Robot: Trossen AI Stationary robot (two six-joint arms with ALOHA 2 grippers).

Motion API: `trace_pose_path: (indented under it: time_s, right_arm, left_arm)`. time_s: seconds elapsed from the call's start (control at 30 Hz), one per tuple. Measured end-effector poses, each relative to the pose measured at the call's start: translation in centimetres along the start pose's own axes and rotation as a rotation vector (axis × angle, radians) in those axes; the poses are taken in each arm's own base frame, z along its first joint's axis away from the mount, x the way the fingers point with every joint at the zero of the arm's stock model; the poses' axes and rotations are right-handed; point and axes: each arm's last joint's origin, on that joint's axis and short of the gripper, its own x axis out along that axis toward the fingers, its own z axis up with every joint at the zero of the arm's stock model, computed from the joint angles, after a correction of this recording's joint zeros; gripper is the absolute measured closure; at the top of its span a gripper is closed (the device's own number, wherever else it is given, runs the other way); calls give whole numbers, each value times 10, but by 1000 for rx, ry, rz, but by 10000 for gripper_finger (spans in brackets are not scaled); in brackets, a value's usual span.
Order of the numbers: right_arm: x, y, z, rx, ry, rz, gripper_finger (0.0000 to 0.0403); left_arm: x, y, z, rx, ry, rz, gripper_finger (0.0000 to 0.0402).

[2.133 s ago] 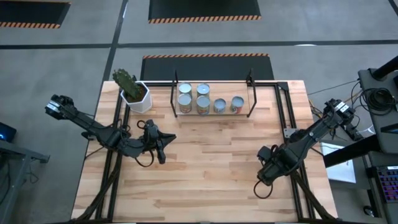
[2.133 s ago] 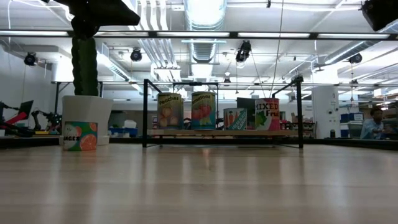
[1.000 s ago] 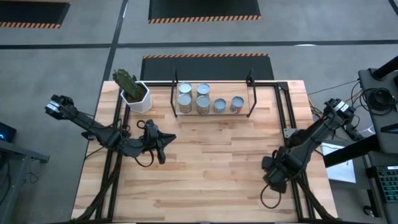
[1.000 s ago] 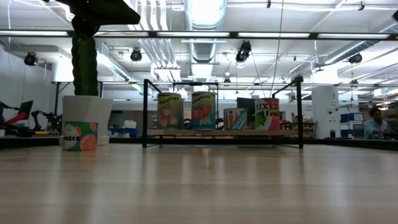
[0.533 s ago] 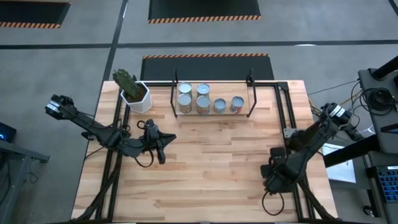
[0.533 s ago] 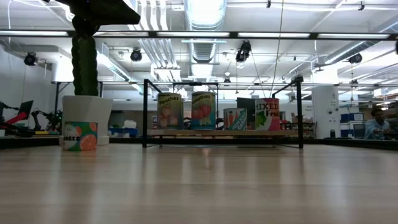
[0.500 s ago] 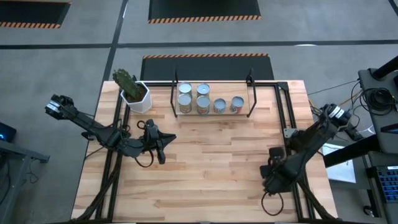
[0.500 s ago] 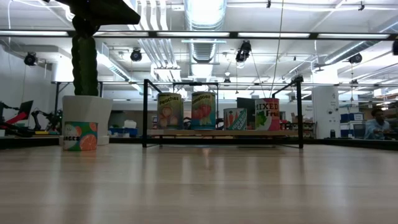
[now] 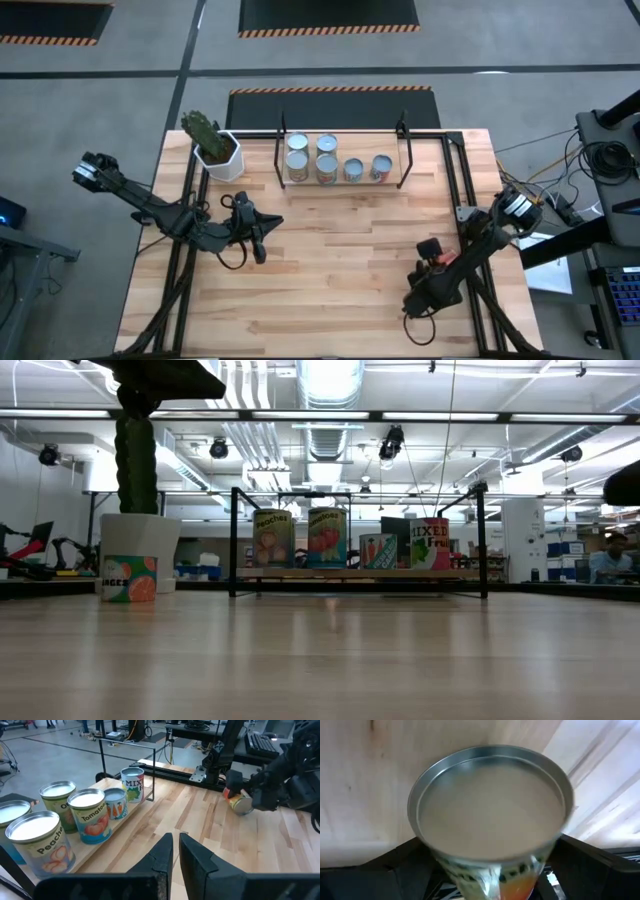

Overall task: Pick and place cans onto a shelf
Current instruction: Put the canned pineapple on the shelf

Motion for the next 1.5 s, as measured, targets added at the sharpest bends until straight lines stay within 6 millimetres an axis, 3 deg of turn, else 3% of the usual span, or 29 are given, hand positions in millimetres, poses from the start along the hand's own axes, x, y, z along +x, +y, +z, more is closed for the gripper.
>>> trace_pose_path:
  time_s: [0.2, 0.37, 0.73, 0.9, 1.07, 1.3, 1.5]
  right_arm:
    - [-6, -6, 1, 34, -41, 31, 105]
    - [-32, -17, -4, 146, -176, 80, 101]
    - [-125, -66, -34, 472, -942, 210, 97]
    - [-154, -101, -53, 550, -1252, 209, 97]
    - [-170, -144, -58, 571, -1448, 98, 97]
    - [-163, -221, -62, 659, -1505, -87, 97]
    - [-150, -287, -73, 789, -1567, -201, 97]
  left_arm:
    - [0, 0, 0, 3, -1, 0, 388]
    - [0, -1, 2, 6, -19, -7, 388]
    - [-1, -5, 15, 69, -116, -33, 388]
    - [-2, -6, 22, 111, -177, -41, 388]
    - [-5, -8, 33, 149, -263, -36, 388]
    - [-9, -8, 46, 243, -372, -9, 388]
    - [-9, -6, 46, 285, -358, 83, 388]
